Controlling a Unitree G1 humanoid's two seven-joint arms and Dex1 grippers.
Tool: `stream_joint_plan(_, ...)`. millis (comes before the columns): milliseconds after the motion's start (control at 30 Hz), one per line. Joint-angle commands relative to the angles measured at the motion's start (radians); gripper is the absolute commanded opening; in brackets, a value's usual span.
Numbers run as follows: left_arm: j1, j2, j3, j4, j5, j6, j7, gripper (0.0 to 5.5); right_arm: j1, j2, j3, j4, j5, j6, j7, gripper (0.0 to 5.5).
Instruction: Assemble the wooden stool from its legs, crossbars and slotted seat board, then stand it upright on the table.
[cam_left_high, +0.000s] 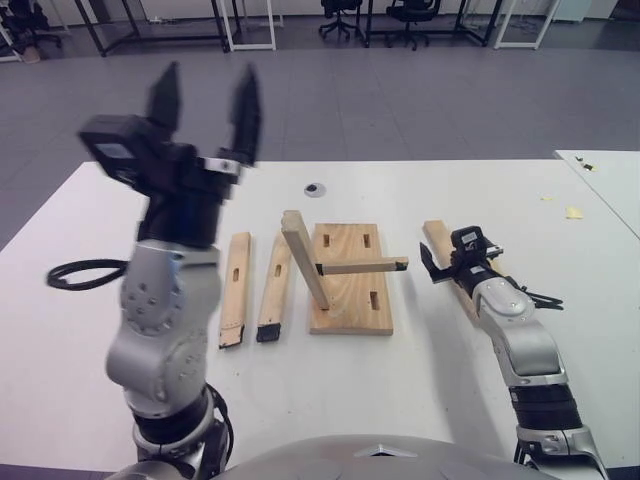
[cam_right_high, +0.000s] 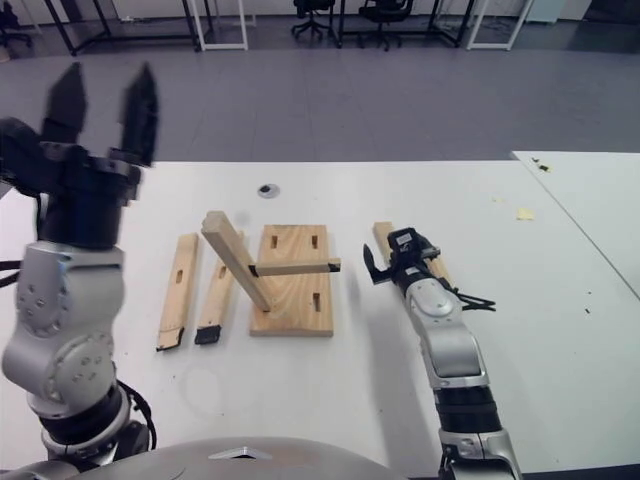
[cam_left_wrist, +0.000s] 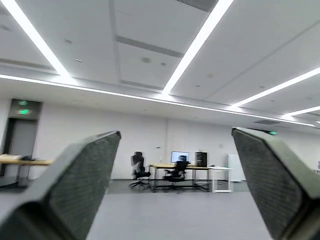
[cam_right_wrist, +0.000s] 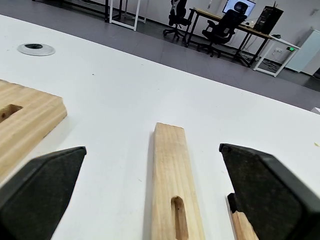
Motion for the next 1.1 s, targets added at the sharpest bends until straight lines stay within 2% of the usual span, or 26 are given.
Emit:
stream_joint_plan(33,0.212,0.011,0.056,0.156,0.021,-0.036,-0.076,4.09,-0.017,0.02,-0.016,0.05,-0.013,-0.04,-0.022,4.97)
stream_joint_plan(233,0.452,0.07,-0.174,0.297,0.081,0.01,-0.252,4.09,-0.033,0.021,-0.02,0.093,-0.021,-0.064,-0.025,4.97)
stream_joint_plan(467,0.565,0.058,-0.299,0.374,0.184,0.068,-0.233,4.09,-0.06,0.035,-0.013,0.102,-0.036,-0.059,-0.019,4.97)
stream_joint_plan(567,0.581,0.062,-0.328,0.357,0.194,0.1,-0.234,4.09,-0.05,0.035,-0.004,0.097,-0.046,-0.05,-0.017,4.97)
stream_joint_plan(833,0.622,0.058,-0.306,0.331,0.252,0.214,-0.161,4.09,-0.04,0.043,-0.002,0.078,-0.047,-0.028,-0.024,4.97)
stream_joint_plan(1100,0.595,0.088,-0.341,0.315,0.29,0.225,-0.202,2.72,-0.051,0.057,-0.006,0.067,-0.048,-0.01,-0.037,4.97)
